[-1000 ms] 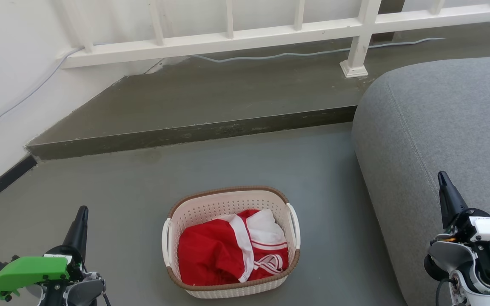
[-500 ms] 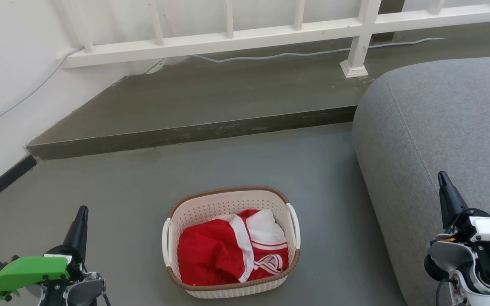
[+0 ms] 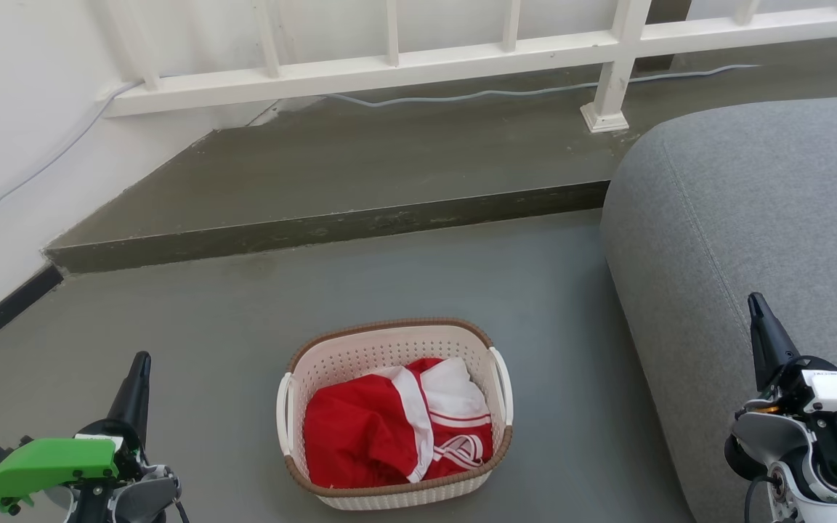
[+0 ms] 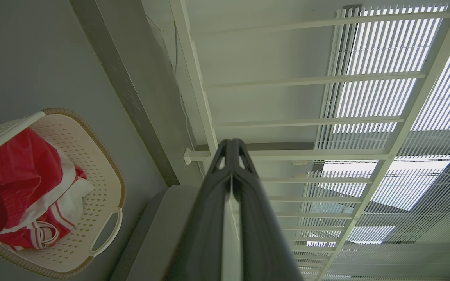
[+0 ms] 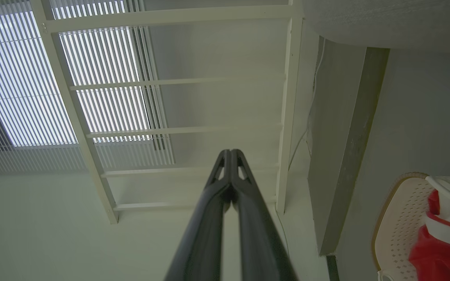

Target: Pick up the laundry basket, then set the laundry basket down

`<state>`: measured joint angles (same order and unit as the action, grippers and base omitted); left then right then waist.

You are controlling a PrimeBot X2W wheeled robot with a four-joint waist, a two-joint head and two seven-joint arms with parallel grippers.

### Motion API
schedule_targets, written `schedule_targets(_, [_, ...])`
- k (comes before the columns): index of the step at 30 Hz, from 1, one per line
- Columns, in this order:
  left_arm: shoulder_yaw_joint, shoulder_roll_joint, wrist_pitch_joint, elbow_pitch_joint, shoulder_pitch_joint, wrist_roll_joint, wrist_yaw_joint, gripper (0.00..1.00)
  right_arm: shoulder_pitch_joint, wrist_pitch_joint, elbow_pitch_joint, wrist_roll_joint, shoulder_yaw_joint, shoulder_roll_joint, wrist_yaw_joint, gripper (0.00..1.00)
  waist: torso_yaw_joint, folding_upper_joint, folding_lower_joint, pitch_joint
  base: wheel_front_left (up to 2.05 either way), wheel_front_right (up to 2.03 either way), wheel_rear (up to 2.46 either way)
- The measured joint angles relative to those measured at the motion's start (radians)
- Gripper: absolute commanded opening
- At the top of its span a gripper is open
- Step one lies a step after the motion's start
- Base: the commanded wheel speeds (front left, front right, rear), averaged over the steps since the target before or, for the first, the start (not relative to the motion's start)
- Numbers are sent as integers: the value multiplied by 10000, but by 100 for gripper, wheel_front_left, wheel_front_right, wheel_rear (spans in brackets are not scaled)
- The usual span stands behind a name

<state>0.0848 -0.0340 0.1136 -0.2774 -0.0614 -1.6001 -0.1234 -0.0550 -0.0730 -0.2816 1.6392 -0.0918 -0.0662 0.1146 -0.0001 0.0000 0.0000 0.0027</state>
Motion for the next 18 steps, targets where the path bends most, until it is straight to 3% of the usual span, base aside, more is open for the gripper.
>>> schedule_targets(18, [0, 0, 0, 2, 0, 0, 2, 0, -2, -40, 2, 0, -8, 4, 0, 0, 0, 0, 0, 1, 0, 0, 0])
